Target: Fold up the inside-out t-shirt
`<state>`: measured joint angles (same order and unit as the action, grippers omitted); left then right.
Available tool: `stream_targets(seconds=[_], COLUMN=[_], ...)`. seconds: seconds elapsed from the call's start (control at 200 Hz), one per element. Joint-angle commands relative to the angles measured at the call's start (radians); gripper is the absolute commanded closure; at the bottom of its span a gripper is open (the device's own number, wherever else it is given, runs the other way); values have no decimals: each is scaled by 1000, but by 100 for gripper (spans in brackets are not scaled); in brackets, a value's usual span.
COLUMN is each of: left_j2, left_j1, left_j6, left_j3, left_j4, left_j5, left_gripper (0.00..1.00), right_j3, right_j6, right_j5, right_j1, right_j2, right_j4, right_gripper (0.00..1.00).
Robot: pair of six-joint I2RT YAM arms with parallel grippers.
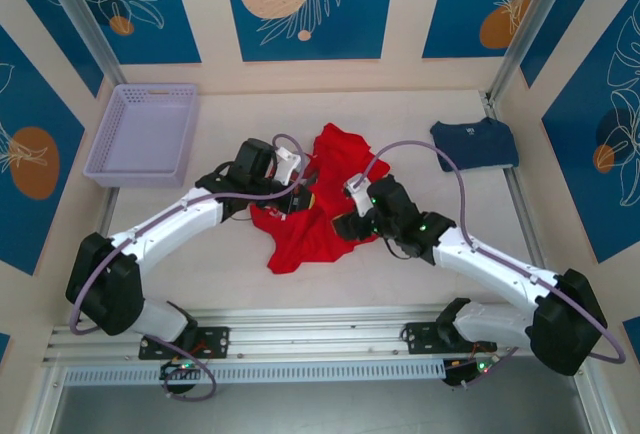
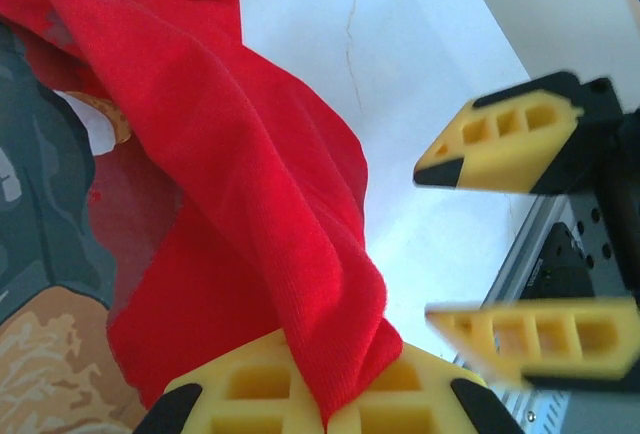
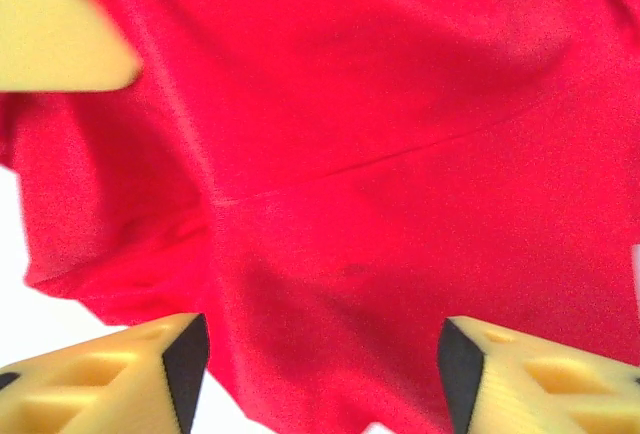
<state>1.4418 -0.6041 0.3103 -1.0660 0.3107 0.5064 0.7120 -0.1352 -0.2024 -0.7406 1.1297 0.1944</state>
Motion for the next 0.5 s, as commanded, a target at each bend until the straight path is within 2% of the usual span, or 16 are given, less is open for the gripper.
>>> stream_targets(seconds=[0.0, 0.15, 0.255, 0.345, 0.495], left_j2=[-15, -27, -35, -42, -49], left_j1=[-2, -2, -2, 0, 2], left_j6=[14, 15, 11, -2, -23], left_j3=[-38, -37, -35, -41, -43], left_j4=[25, 21, 25, 52, 64], left_j5=[49, 57, 42, -3, -65], left_gripper=[100, 100, 100, 100, 100], right_j3=[-22, 12, 39, 51, -4], right_j6=[19, 18, 18, 22, 5], right_j5=[-1, -70, -123, -164, -52], right_j1=[-30, -44, -45, -34, 32], right_j2=[24, 154, 247, 249, 158], right_j4=[-114, -218, -265, -214, -187], right_gripper=[27, 22, 24, 39, 74])
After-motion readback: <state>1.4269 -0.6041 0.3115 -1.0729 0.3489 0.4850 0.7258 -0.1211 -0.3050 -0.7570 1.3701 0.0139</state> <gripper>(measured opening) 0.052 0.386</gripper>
